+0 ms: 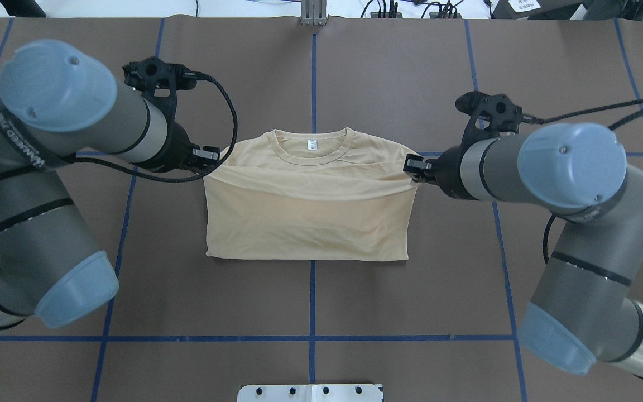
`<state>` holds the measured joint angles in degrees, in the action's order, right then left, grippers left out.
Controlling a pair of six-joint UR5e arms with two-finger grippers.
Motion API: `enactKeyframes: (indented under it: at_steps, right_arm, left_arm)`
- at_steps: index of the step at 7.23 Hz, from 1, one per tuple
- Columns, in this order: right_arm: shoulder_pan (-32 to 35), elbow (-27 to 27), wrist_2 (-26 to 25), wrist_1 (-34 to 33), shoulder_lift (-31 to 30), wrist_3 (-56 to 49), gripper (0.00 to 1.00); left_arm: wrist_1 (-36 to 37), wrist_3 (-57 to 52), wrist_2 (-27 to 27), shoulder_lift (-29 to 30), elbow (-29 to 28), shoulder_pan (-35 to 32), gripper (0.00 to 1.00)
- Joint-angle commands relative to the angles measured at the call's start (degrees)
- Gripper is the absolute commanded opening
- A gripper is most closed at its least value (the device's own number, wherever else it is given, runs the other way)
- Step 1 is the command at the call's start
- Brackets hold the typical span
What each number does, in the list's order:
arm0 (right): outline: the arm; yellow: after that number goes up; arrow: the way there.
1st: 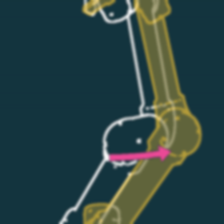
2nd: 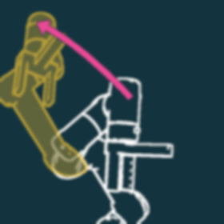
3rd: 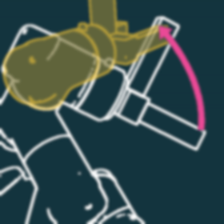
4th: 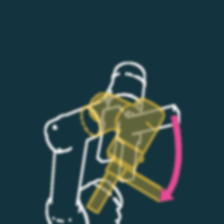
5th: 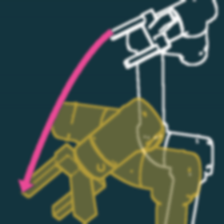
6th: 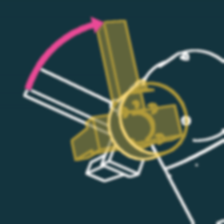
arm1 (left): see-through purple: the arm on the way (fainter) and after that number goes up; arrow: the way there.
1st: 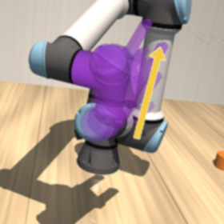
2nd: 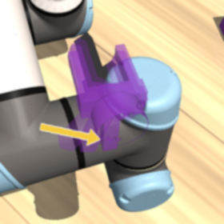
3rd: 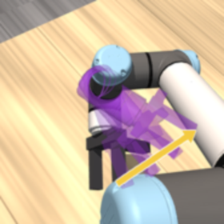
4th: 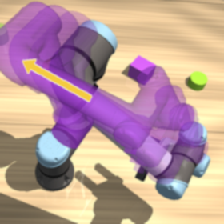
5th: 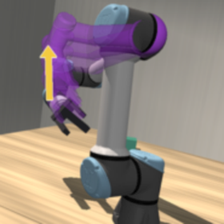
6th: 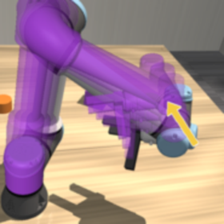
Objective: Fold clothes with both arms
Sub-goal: 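Lift the hem with both grippers and fold it up to the collar, then open both grippers and raise them off the folded shirt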
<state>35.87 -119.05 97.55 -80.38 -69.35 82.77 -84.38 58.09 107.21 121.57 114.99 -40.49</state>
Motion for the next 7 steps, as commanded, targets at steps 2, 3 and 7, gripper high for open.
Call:
enactKeyframes:
  at_steps: [2, 3, 7]
  right_arm:
    - [4.8, 14.9, 1.1, 0.4, 9.5, -4.1, 0.00]
    - [4.9, 22.3, 0.8, 0.7, 12.9, -5.1, 0.00]
    - [5.7, 34.2, 0.7, 6.2, 14.9, -9.8, 0.50]
  left_arm:
    - [-9.4, -2.4, -5.9, 2.6, -13.2, -1.7, 0.00]
    - [-15.7, -3.3, -6.7, 3.1, -20.0, -1.7, 0.00]
    - [-27.1, -8.3, -6.7, 7.7, -36.8, -1.6, 0.00]
